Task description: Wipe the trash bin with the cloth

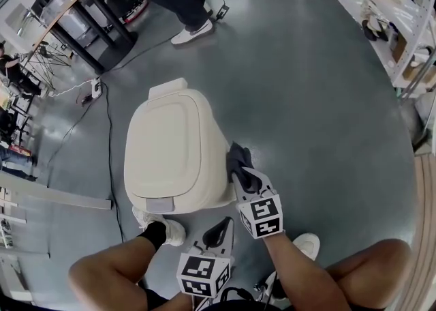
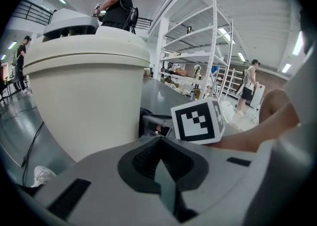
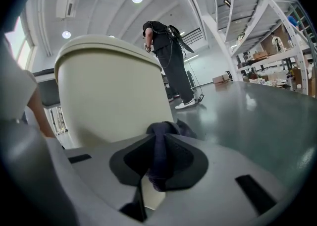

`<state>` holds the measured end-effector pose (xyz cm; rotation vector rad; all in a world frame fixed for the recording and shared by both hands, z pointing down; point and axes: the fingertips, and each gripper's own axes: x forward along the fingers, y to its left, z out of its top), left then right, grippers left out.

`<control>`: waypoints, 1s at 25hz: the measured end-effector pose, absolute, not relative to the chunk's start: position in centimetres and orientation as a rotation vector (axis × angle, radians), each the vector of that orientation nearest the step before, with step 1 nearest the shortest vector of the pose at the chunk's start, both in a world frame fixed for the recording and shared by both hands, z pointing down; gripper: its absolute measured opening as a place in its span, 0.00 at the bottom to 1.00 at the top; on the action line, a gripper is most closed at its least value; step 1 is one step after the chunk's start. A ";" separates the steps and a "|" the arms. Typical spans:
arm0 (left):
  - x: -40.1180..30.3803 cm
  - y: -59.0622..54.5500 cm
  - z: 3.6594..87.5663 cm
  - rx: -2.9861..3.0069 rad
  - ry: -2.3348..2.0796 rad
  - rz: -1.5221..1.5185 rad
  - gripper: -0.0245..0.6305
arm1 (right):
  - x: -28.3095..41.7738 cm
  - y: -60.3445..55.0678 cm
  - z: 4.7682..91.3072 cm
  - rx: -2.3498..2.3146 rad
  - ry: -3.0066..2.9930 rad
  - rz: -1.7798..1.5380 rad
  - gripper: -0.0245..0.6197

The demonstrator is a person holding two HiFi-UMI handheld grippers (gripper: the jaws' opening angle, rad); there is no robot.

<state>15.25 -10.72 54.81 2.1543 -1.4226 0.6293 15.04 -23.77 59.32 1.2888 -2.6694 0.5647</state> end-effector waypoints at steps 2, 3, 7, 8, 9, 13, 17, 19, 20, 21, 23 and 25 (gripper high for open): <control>15.1 -10.8 54.9 2.152 -1.422 0.615 0.04 | 14.8 -23.8 60.2 1.288 -2.638 0.581 0.12; 15.1 -10.9 55.0 2.152 -1.421 0.612 0.04 | 14.7 -23.8 60.8 1.284 -2.620 0.587 0.12; 15.0 -11.0 55.3 2.150 -1.422 0.616 0.04 | 14.7 -23.4 63.0 1.260 -2.562 0.616 0.12; 14.8 -11.0 55.3 2.148 -1.426 0.615 0.04 | 14.6 -23.3 63.4 1.255 -2.552 0.625 0.12; 14.7 -11.1 55.3 2.144 -1.431 0.611 0.04 | 14.6 -23.2 63.8 1.250 -2.544 0.635 0.12; 14.6 -10.9 55.5 2.136 -1.434 0.614 0.04 | 14.6 -23.0 65.3 1.232 -2.510 0.699 0.12; 14.7 -10.9 55.7 2.137 -1.427 0.623 0.04 | 15.0 -23.4 65.4 1.245 -2.494 0.678 0.12; 14.8 -11.0 55.6 2.141 -1.425 0.624 0.04 | 15.2 -23.6 64.6 1.273 -2.502 0.633 0.12; 14.8 -11.0 55.5 2.144 -1.424 0.623 0.04 | 15.3 -23.7 64.1 1.286 -2.512 0.618 0.12; 14.8 -11.0 55.4 2.146 -1.424 0.622 0.04 | 15.2 -23.9 63.6 1.298 -2.523 0.606 0.12; 14.7 -11.0 55.4 2.147 -1.425 0.623 0.04 | 15.2 -24.5 62.3 1.318 -2.552 0.585 0.12; 14.6 -10.9 55.4 2.146 -1.425 0.626 0.04 | 15.4 -25.1 60.7 1.342 -2.587 0.560 0.12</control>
